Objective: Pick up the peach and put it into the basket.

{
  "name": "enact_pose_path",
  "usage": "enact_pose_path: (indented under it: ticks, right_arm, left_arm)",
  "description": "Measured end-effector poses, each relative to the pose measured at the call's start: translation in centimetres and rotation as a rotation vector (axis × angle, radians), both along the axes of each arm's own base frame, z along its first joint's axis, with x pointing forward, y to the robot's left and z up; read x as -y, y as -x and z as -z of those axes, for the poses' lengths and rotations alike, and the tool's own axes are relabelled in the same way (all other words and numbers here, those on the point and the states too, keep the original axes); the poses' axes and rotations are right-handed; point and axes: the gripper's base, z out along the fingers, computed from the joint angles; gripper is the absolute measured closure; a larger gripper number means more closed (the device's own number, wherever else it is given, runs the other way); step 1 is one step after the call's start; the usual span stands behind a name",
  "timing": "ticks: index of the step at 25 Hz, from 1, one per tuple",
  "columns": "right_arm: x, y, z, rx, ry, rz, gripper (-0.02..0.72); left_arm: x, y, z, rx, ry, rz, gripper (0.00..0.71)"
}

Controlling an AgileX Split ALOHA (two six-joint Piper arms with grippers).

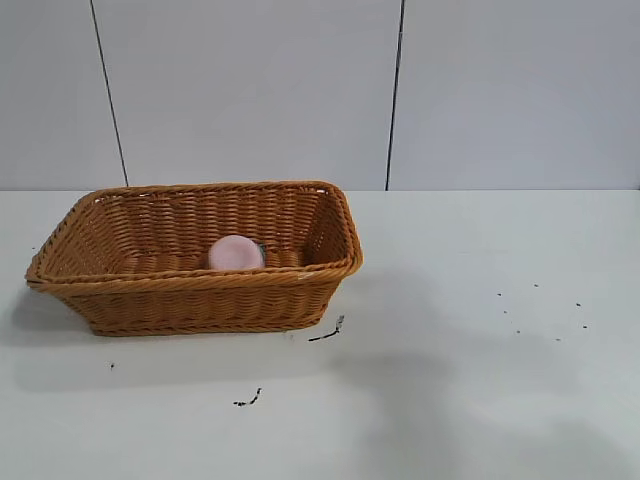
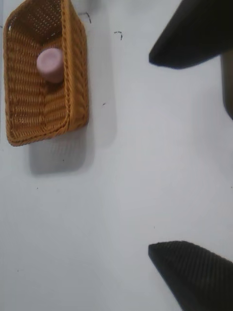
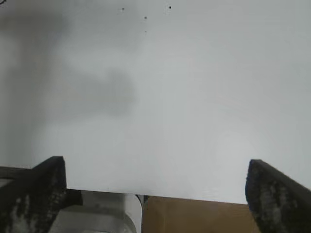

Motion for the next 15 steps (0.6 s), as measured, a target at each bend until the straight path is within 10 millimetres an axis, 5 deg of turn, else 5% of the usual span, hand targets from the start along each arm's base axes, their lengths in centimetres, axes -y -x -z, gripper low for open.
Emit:
enact_pose_path:
  ticks: [10,15]
  right_arm:
    - [0.1,5.4,-0.7,0.391,-0.013,0.001,0.008]
    - [0.1,6.3,-0.7,0.444,-0.015,0.000,0.008]
  left_arm:
    - [0.0,0.0,0.0,0.000,0.000,0.000,0.017]
    - [0.0,0.0,0.0,0.000,0.000,0.000,0.017]
